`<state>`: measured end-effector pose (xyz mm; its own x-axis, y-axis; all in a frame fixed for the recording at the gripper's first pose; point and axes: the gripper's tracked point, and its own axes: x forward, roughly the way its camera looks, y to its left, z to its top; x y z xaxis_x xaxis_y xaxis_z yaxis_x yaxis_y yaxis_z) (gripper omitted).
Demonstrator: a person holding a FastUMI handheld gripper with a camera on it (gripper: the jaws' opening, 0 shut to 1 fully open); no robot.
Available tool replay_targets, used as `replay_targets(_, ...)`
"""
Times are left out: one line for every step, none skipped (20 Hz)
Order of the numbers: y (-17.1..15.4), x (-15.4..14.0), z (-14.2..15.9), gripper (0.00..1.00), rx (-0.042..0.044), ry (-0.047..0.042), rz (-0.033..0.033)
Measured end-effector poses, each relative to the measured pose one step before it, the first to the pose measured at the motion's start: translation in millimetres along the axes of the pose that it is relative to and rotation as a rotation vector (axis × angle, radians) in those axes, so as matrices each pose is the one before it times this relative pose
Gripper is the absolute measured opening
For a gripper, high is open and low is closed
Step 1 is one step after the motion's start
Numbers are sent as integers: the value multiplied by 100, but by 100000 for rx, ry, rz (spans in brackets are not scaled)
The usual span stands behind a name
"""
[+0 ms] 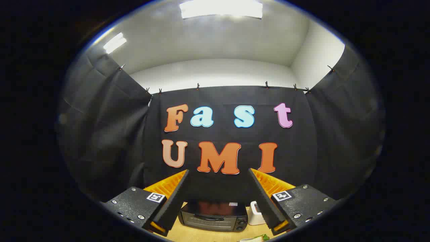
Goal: Open the toaster oven, put the food inside, and close the toaster oven door.
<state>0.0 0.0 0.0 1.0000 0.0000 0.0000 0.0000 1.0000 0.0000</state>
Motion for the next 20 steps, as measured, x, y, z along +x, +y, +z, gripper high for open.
replay_targets(67,11,-60,100,683,-169,411)
replay_targets(88,148,-75,100,598,-180,894)
replay_targets(-212,32,-273,100,288,722,99)
replay_targets(-292,36,-389,100,248,1026,-343)
replay_targets(-159,-1,-160,100,336,668,148)
replay_targets(14,41,-160,100,487,426,351)
replay_targets(-33,6,-123,100,631,430,318)
replay_targets(14,69,-200,100,683,398,470)
replay_targets(68,71,-177,100,660,487,705)
replay_targets(86,6,-130,100,460,559,661)
replay_targets(-28,22,-236,100,107,640,238)
replay_targets(79,114,-119,100,-45,466,12)
replay_targets(68,75,27,100,-74,197,311)
replay_targets(144,-3,144,100,37,-172,310)
replay_targets(37,-42,79,100,214,-343,214)
replay_targets(152,-17,63,100,177,-340,285)
replay_targets(134,-105,49,100,108,-193,354)
replay_targets(226,9,-58,100,-321,84,495)
replay_targets(190,-61,-62,100,-414,152,222)
replay_targets(162,-55,-161,100,-548,284,224)
